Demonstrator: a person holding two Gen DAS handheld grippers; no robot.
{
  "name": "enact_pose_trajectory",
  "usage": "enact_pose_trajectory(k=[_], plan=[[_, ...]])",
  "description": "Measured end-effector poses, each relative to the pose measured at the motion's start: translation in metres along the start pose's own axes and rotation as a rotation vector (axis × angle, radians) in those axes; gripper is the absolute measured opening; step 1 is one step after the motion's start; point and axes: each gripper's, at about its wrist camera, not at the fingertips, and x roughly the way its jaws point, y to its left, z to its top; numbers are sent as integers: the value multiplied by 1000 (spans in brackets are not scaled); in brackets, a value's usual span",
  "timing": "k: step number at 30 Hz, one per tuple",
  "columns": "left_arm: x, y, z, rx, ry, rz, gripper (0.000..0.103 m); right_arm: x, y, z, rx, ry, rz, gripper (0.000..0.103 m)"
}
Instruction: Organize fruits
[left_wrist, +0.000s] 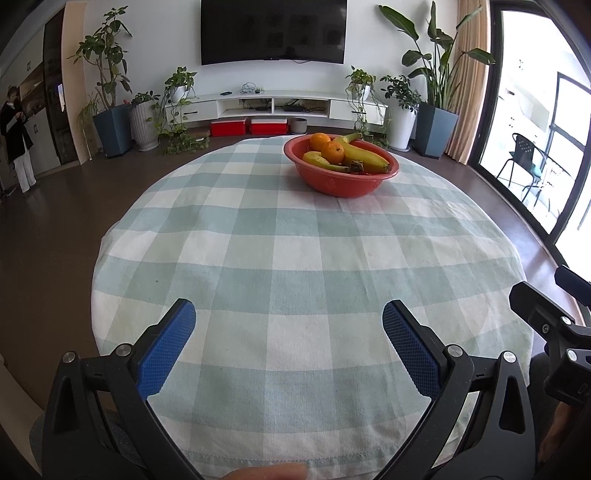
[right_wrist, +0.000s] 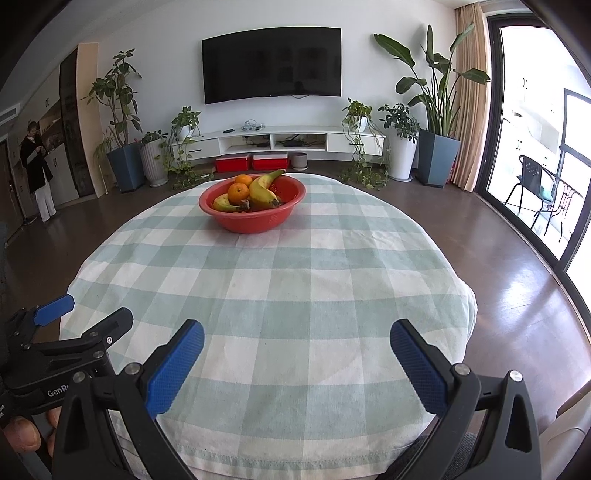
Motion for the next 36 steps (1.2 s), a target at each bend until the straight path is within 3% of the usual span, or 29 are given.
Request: enact_pose_trajectory(k=[36], plan=[[4, -4, -8, 10, 6, 1, 103, 7, 1, -9, -1, 38, -14, 103]])
